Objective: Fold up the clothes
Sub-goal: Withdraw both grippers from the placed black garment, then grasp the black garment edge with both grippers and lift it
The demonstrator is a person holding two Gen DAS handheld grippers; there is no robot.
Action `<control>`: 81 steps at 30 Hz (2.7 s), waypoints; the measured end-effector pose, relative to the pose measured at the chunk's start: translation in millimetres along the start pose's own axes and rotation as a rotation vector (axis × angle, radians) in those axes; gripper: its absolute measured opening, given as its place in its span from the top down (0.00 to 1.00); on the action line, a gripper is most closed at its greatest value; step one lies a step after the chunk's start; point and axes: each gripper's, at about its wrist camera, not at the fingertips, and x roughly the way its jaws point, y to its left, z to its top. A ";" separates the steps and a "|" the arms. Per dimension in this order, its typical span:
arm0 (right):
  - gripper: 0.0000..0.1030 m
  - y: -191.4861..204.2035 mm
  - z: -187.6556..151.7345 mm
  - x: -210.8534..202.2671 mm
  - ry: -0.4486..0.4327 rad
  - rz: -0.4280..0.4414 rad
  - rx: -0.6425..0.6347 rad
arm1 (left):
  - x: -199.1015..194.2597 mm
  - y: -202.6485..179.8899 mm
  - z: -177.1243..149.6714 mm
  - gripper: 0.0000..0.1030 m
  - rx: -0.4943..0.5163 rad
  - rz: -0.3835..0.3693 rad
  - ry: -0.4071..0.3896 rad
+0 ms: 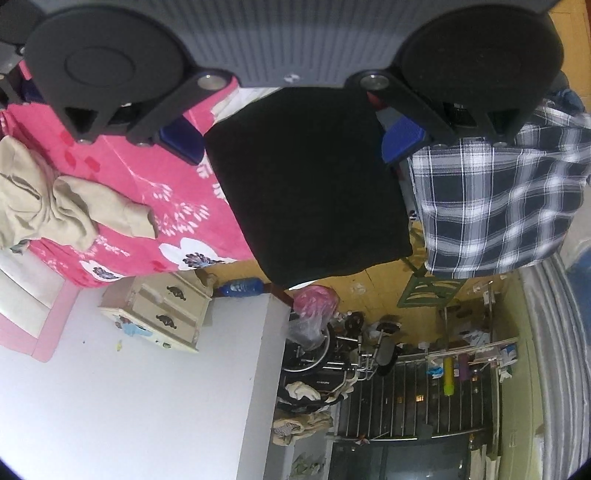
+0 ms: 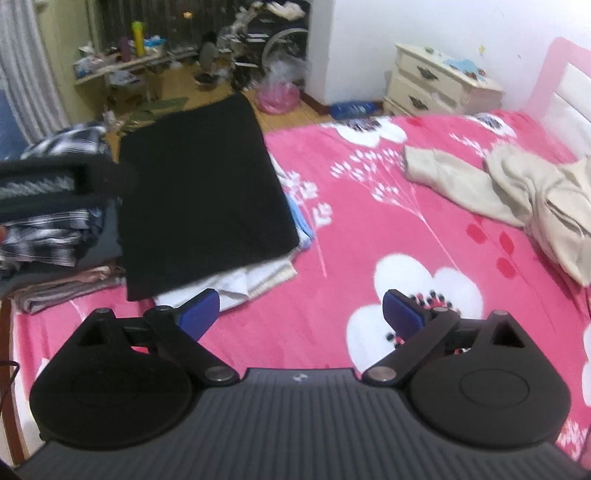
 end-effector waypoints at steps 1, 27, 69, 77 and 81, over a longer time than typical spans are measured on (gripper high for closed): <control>0.08 1.6 0.1 -1.3 -0.008 0.007 -0.013 | 0.6 0.3 -0.9 0.00 -0.003 0.001 0.005; 0.08 15.5 -2.6 -6.3 -0.024 0.080 -0.131 | 12.4 -2.5 -18.5 0.00 0.002 0.077 0.039; 0.08 17.9 -6.3 3.5 -0.002 0.079 -0.176 | 29.5 0.8 -39.2 0.00 -0.001 0.095 0.096; 0.08 0.5 3.5 -0.2 -0.071 -0.062 -0.232 | 51.4 26.2 -65.3 0.00 0.031 0.011 0.058; 0.09 -14.4 25.0 15.5 -0.058 -0.025 -0.276 | 71.3 33.9 -67.2 0.01 0.038 -0.033 0.059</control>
